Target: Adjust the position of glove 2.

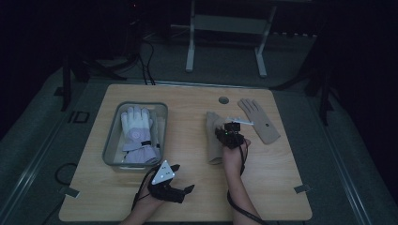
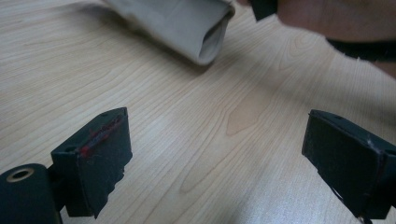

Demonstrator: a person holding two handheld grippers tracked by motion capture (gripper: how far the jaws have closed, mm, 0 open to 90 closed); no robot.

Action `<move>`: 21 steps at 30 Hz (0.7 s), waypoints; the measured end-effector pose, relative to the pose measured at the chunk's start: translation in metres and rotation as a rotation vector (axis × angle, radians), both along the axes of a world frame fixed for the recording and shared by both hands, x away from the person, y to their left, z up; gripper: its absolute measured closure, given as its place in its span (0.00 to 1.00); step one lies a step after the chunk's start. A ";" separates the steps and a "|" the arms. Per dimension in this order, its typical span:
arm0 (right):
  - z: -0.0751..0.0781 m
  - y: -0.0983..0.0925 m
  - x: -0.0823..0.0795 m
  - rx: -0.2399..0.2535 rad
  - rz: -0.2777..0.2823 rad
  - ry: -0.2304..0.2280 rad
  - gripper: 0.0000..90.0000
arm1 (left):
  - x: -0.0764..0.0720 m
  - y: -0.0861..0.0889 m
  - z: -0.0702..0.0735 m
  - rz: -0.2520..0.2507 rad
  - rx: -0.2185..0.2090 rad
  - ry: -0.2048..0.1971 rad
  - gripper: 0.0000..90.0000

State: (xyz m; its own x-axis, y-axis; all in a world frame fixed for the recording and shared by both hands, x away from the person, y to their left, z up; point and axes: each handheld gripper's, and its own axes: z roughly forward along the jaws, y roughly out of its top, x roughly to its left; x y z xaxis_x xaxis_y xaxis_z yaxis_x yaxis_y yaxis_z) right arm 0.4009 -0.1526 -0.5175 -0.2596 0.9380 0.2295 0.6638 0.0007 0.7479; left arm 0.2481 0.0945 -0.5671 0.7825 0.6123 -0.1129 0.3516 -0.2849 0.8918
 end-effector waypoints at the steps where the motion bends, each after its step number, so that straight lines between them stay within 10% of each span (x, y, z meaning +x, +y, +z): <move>1: -0.004 0.000 0.001 0.004 -0.005 0.010 0.89 | 0.000 0.000 -0.001 0.003 0.008 0.004 0.10; 12: -0.037 0.002 0.000 -0.010 -0.004 0.074 0.84 | 0.000 -0.001 -0.002 -0.004 0.008 0.017 0.09; 21: -0.016 -0.007 -0.001 -0.026 0.061 0.034 0.54 | 0.001 0.000 -0.003 -0.003 0.001 0.019 0.09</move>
State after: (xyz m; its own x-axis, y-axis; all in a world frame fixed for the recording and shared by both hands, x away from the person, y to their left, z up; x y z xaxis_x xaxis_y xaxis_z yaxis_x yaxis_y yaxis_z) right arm 0.3999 -0.1597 -0.5339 -0.3094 0.9263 0.2151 0.6866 0.0612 0.7245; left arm 0.2490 0.0950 -0.5698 0.7824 0.6097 -0.1271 0.3673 -0.2869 0.8848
